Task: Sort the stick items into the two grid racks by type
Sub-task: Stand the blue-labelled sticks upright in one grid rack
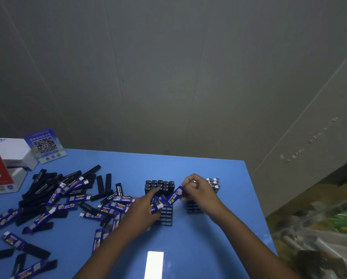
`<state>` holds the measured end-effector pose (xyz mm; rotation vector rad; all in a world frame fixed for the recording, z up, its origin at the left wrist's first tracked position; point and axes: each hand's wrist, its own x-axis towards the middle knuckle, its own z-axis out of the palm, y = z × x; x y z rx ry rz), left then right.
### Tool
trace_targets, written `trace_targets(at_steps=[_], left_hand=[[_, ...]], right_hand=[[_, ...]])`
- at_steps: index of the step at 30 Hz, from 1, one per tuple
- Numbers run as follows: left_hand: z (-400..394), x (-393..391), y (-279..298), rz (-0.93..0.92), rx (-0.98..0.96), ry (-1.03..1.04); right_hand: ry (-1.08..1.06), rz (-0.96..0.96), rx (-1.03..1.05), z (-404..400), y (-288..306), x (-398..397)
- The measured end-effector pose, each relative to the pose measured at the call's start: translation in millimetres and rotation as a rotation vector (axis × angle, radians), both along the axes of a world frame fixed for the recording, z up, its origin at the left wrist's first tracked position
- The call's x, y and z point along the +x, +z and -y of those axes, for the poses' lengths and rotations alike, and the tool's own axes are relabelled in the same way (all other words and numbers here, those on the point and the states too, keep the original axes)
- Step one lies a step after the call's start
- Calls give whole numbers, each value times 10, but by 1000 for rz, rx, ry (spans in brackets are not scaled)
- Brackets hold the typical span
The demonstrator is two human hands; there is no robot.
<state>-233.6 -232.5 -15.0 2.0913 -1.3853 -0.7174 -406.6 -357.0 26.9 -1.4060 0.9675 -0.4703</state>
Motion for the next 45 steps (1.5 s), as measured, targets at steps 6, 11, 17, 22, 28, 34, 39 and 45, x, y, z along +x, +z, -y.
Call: trace_targets(at_steps=[6,11,17,22,28,34,39,45], left_hand=[[140,-265,-14,13,13,35],[244,-501,-36,-28,-12,88],[284,-692,-63,-49,-9,138],[266,-767,-109,-95,8,153],[259,-804,-116,-90,15,187],[257,-774,-125,-93,14,227],[207,-753,-123,-60,44,241],[181,-728,-145,-43,34,237]], right_hand=[[-10,-86,-183,289,41,-380],[17,-207,-400,506,-21,-631],[127,-296,-504,657,-200,-756],[215,-381,-638,677,-304,-731],[325,-428,-782,703,-447,-674],[336,-449,-844,726,-539,-612],[361,-446,-867,716,-570,-551],[410,-496,-929,683,-553,-521]])
